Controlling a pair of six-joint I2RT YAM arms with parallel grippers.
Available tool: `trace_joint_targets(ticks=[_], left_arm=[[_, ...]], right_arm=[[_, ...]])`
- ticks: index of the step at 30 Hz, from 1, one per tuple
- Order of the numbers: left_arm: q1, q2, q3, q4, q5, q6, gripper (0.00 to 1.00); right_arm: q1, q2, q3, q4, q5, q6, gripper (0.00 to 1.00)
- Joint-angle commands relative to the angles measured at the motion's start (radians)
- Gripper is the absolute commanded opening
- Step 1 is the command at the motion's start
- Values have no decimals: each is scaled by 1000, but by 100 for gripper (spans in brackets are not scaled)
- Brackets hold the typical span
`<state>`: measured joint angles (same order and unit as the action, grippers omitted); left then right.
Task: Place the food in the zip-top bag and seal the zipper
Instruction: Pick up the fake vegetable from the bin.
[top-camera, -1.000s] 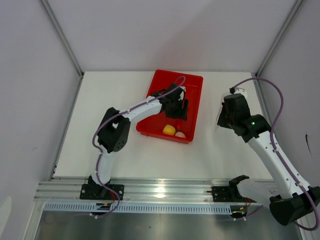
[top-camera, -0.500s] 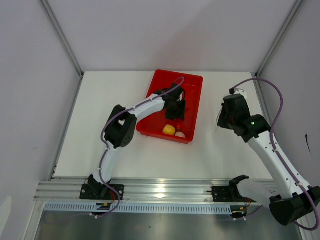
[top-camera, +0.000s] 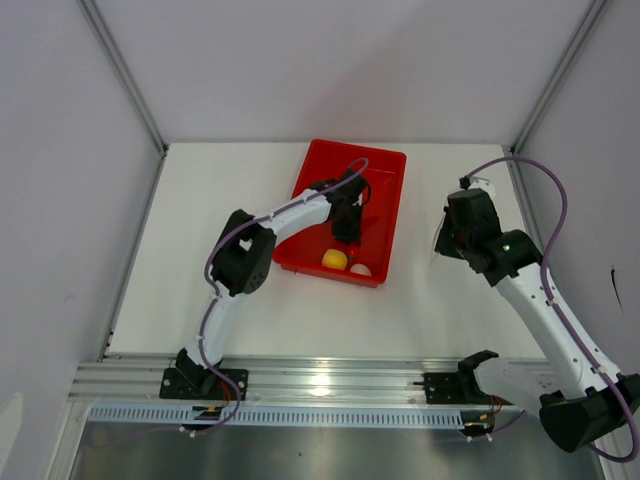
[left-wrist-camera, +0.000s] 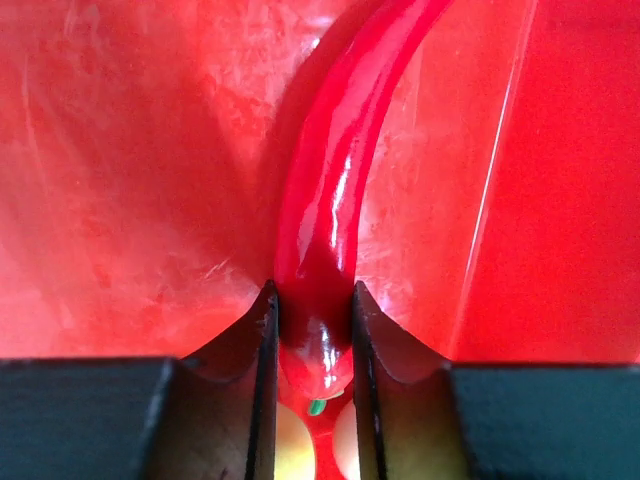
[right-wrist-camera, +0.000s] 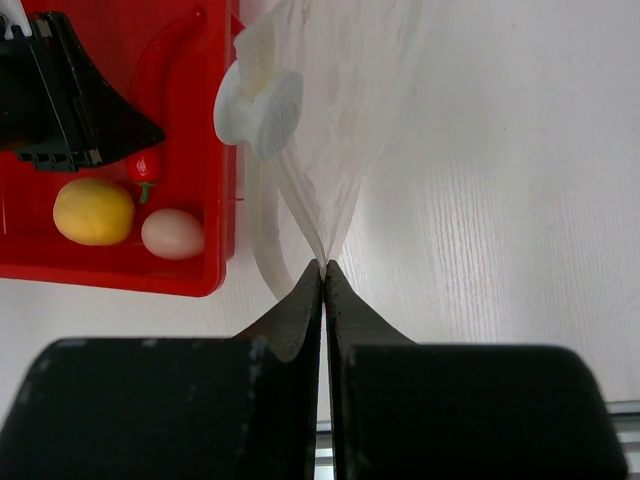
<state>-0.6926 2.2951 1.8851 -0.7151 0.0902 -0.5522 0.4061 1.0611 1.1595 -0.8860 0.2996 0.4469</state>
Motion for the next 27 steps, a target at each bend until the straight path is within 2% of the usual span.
trace_joint_targets(ticks=[1, 5, 14, 21, 27], left_arm=[[-1, -14, 11, 19, 25, 1, 11], [1, -55, 9, 43, 54, 1, 1], [-7, -218, 49, 9, 62, -5, 1], [-73, -419, -109, 11, 26, 21, 1], [-189, -641, -354, 51, -33, 23, 0]], right_arm=[[5, -13, -1, -14, 33, 30, 0], [0, -12, -9, -10, 41, 30, 0], [-36, 20, 31, -34, 53, 16, 0], [-56, 89, 104, -50, 42, -57, 0], [-70, 83, 94, -36, -22, -45, 0]])
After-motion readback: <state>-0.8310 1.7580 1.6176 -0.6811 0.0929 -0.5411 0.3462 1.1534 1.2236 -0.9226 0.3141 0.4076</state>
